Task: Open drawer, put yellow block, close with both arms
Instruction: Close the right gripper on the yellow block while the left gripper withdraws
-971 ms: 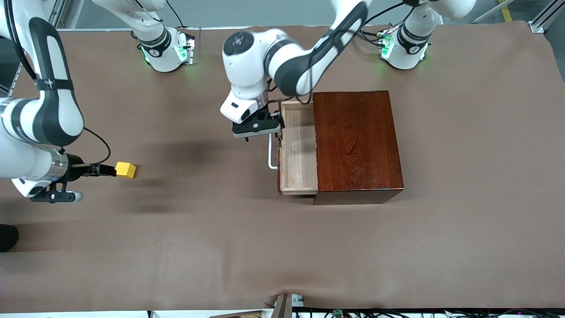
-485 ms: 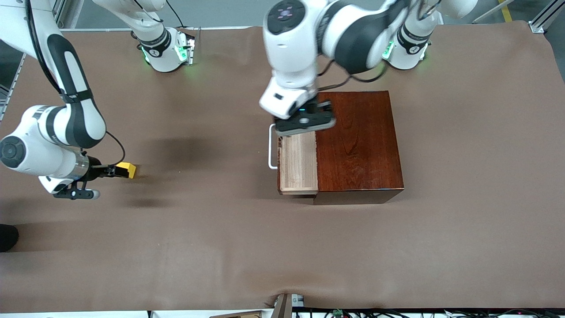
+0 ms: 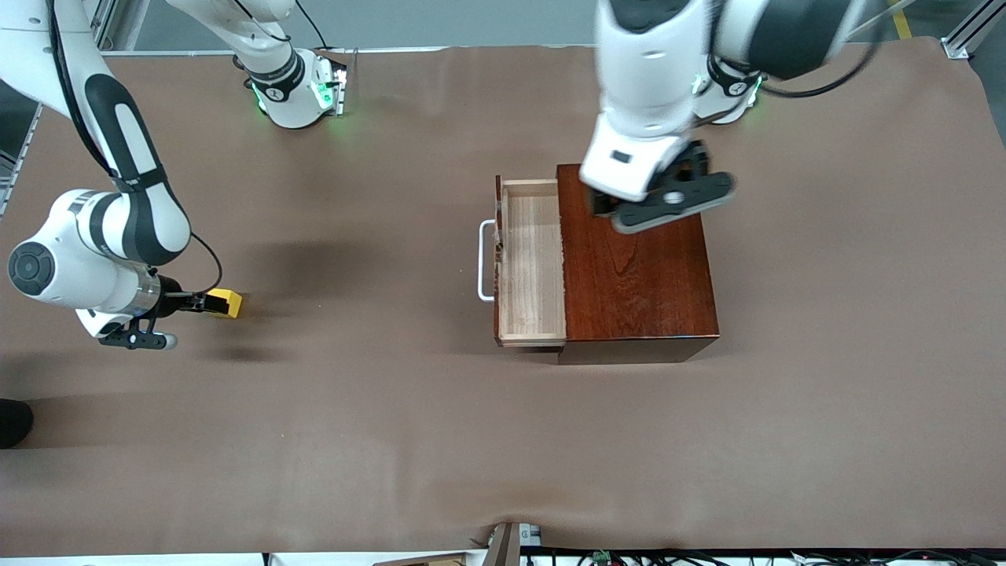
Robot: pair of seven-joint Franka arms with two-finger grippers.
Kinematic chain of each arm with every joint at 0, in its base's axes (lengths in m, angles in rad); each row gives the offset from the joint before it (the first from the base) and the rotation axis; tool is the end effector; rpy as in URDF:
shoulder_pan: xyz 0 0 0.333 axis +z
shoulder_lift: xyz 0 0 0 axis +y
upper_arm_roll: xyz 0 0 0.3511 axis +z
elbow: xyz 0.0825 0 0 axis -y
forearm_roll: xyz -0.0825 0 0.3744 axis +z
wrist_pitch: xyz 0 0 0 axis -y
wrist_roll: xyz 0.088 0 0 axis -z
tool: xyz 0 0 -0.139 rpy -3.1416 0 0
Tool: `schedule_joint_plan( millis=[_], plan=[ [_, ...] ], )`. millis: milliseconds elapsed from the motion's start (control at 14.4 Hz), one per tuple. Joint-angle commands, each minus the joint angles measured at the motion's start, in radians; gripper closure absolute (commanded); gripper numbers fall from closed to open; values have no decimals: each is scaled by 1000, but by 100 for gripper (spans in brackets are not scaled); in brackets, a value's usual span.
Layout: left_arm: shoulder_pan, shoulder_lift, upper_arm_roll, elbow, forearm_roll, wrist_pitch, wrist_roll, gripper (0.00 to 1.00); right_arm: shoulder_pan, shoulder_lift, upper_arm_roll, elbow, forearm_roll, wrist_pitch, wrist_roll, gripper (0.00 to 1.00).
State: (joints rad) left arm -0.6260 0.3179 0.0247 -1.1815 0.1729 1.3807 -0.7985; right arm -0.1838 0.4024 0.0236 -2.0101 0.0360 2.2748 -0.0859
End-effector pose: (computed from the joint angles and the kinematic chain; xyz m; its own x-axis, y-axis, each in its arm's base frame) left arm 0.5298 -0.3350 0.6038 0.9761 0.2122 0.0479 0.2175 -0.9537 -0.2076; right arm 0.5851 -0.0931 0.2498 0.9862 -0.0966 -0.1343 -0.1035 -0.9936 -0.0449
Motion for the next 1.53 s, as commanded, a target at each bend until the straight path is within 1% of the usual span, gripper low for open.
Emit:
schedule_joint_plan(
  millis=[0, 139, 347, 485, 555, 832, 971, 1109, 1179, 1248, 1387, 1456],
  plan=[
    [75, -80, -8, -53, -15, -49, 132, 0, -25, -1, 16, -58, -1, 64, -9, 0],
    [146, -140, -8, -101, -15, -60, 258, 0, -23, 3, 16, -71, -1, 89, -11, 0],
    [238, -236, -8, -202, -15, -60, 372, 0, -26, 13, 16, -72, -1, 95, -12, 28],
    [290, -292, -8, -263, -13, -54, 439, 0, -25, 15, 16, -72, -1, 101, -12, 37],
    [314, -315, -8, -291, -13, -48, 467, 0, -25, 16, 16, -72, -1, 106, -12, 43],
    [405, -407, -8, -413, -15, 9, 585, 0, -29, 26, 16, -72, -1, 112, -12, 43],
    [413, -453, -8, -487, -15, 58, 591, 0, -29, 26, 16, -73, -1, 112, -12, 44],
    [414, -479, -8, -539, -15, 86, 595, 0, -29, 24, 16, -72, -1, 108, -12, 69],
    [414, -496, -8, -564, -15, 106, 607, 0, -26, 19, 16, -68, -1, 98, -11, 86],
    [414, -502, -8, -573, -15, 118, 620, 0, -20, 10, 18, -65, -1, 86, -9, 89],
    [413, -514, -9, -579, -18, 120, 628, 0, -19, -8, 22, -30, 8, 7, 4, 89],
    [413, -517, -9, -583, -44, 121, 630, 0, -17, -14, 24, -4, 13, -41, 6, 89]
  ],
)
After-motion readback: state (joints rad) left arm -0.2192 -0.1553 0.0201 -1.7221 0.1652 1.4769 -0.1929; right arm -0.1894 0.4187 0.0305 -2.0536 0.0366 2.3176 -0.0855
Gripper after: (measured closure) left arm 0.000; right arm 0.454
